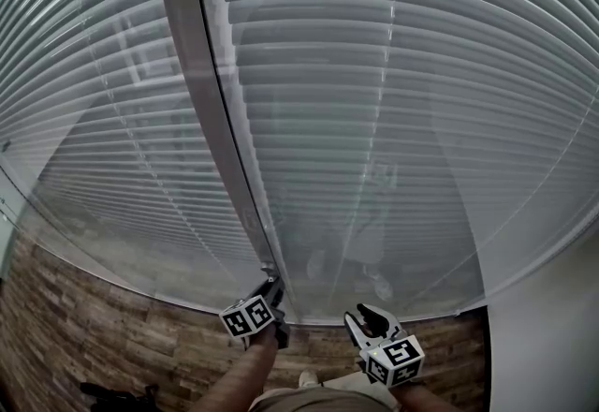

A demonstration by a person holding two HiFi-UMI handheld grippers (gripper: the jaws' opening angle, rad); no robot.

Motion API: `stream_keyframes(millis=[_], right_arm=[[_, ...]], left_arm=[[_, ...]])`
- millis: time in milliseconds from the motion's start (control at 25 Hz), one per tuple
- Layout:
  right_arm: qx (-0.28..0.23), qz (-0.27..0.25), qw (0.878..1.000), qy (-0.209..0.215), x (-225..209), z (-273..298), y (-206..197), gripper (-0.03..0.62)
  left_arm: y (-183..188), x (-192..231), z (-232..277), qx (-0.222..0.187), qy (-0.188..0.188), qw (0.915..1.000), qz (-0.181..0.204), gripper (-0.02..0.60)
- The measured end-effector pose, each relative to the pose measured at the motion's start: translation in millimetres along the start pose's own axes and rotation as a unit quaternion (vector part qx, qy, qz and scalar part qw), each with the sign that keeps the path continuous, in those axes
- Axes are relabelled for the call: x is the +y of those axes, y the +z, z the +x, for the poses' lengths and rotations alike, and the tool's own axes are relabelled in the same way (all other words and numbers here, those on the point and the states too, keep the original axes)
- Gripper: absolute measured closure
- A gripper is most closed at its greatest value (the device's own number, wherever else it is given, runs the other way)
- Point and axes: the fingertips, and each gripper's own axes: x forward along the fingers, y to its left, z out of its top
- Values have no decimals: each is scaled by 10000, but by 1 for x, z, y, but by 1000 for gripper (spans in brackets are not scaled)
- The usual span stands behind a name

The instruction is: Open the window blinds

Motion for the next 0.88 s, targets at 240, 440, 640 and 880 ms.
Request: stream_keyframes(millis=[240, 440, 640, 880], right_arm=[[8, 47, 10000, -30, -2, -2, -1, 473], [34, 44, 10000, -22, -1, 1, 0, 473], [28, 52, 10000, -2, 1, 3, 1, 473], [5, 47, 10000, 23, 3, 5, 1, 473]], left_arm=[[-1, 0, 0, -19, -274, 9985, -474, 446], [-2, 0, 1, -71, -476, 9955, -817, 446], [-3, 0, 2, -68, -563, 9941, -923, 445], [-4, 3, 1, -16, -299, 9990, -322, 415]])
